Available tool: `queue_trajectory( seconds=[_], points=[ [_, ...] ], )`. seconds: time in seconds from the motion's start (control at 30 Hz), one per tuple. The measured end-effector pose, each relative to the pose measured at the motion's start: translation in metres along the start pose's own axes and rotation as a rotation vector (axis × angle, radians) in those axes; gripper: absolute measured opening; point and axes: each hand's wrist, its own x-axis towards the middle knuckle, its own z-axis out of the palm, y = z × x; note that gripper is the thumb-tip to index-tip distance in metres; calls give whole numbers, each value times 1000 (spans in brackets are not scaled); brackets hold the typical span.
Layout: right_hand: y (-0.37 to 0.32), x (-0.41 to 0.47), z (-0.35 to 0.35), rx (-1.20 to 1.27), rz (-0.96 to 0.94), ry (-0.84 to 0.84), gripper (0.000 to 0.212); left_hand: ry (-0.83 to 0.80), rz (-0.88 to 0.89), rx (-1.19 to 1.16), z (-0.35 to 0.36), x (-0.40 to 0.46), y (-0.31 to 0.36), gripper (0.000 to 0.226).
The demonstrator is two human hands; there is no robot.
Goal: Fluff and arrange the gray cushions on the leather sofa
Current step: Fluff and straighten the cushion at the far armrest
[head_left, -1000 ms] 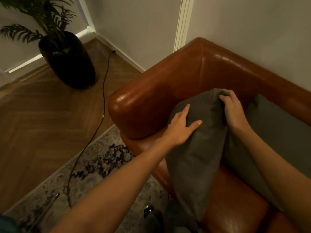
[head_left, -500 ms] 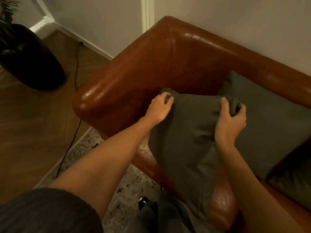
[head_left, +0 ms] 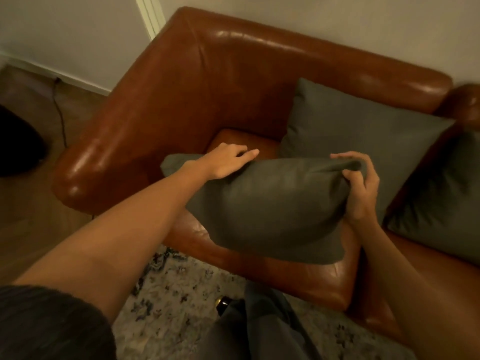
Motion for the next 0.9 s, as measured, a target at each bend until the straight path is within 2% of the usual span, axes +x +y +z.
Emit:
queue_trajectory(
  seconds=[0.03, 0.1, 0.17, 0.23, 0.33, 0.4, 0.47, 0.5, 0.6, 0.73, 0.9],
  points=[
    [7, -3, -9, 2, 26, 39, 30, -16, -7, 36, 1, -1, -4, 64],
    [19, -12, -24, 49, 103, 141, 32, -22, -42, 252, 5, -4, -15, 60],
    [29, -18, -35, 92, 196, 215, 35, -60, -149, 409, 7, -8, -27, 72],
    [36, -24, -42, 118, 250, 277, 44, -60, -269, 398, 6, -12, -37, 86],
    [38, -34, -36, 131, 340, 368, 67, 139, -432, 166, 7, -20, -54, 94],
    [36, -34, -26, 117, 386, 430, 68, 393, -503, -200, 17, -30, -66, 93],
    [33, -27, -16, 120, 381, 469, 66, 622, -556, -582, 32, -44, -72, 75],
    [32, -22, -11, 125, 370, 475, 65, 691, -571, -653, 39, -52, -74, 62],
    [26, -7, 2, 108, 308, 432, 57, 808, -542, -604, 51, -77, -77, 36],
    [17, 16, 32, 142, 271, 306, 49, 1046, -564, -568, 47, -114, -85, 40],
    [26, 9, 99, 108, 356, 82, 67, 1249, -690, -547, 42, -168, -113, 39]
  ],
)
